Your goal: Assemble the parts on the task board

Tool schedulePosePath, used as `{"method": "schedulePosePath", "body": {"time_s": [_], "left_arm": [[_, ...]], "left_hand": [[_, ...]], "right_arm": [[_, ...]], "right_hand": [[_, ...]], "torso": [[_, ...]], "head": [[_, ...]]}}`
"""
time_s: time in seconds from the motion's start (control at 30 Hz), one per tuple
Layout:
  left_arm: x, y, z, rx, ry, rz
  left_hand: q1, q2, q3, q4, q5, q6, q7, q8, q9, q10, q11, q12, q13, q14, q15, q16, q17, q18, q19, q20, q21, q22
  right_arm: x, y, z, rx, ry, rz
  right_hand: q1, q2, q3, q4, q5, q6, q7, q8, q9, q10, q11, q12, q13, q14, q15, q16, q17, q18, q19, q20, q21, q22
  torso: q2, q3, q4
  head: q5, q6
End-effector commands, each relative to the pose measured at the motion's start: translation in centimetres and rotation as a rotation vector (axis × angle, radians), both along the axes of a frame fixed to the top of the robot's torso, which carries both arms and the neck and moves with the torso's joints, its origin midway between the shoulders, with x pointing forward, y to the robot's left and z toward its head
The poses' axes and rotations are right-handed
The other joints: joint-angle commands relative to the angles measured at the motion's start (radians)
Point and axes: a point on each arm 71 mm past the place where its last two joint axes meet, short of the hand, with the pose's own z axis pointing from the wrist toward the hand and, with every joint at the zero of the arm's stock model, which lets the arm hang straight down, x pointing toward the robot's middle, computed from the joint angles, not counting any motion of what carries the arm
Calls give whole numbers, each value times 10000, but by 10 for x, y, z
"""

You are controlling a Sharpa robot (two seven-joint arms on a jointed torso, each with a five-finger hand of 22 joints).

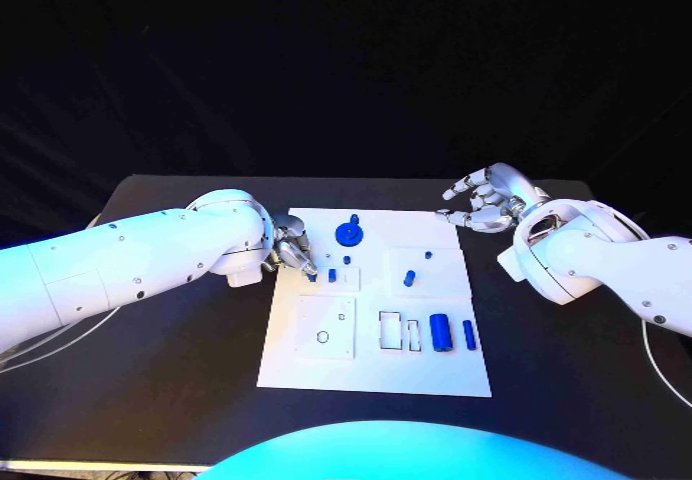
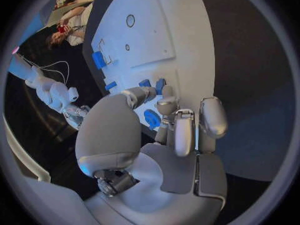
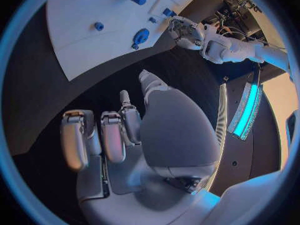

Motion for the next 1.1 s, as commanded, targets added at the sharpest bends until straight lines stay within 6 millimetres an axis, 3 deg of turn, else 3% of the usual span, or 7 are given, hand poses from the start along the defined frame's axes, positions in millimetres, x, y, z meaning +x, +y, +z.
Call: {"method": "schedulePosePath", "body": {"time_s": [0.03, 1.1], "left_arm": [[-1, -2, -2, -25, 41, 10], [-9, -2, -5, 57, -524, -46]], "left_hand": [[-11, 60, 1804, -1858, 44, 122, -78, 32, 10, 57, 6, 55, 13, 781, -53, 51, 1590, -147, 68, -3, 59, 15], [-42, 61, 1866, -1931, 188, 190, -104, 38, 2, 129, -19, 106, 93, 800, -71, 82, 1662, -148, 76, -21, 72, 24]], "right_arm": [[0, 1, 0, -83, -59, 136], [-1, 0, 0, -100, -37, 138]], "right_hand": [[-31, 31, 67, -3, 36, 31, -22, 38, 5, -22, -52, -6, 915, 811, -60, -54, 1765, 54, 691, -81, -56, 2185], [-45, 12, 89, -1, 87, 36, -30, 57, 5, -20, -61, -15, 903, 810, -71, -66, 1752, 56, 690, -94, -74, 2176]], "torso": [[-3, 2, -4], [-8, -1, 6]], "head": [[0, -6], [2, -51]]}}
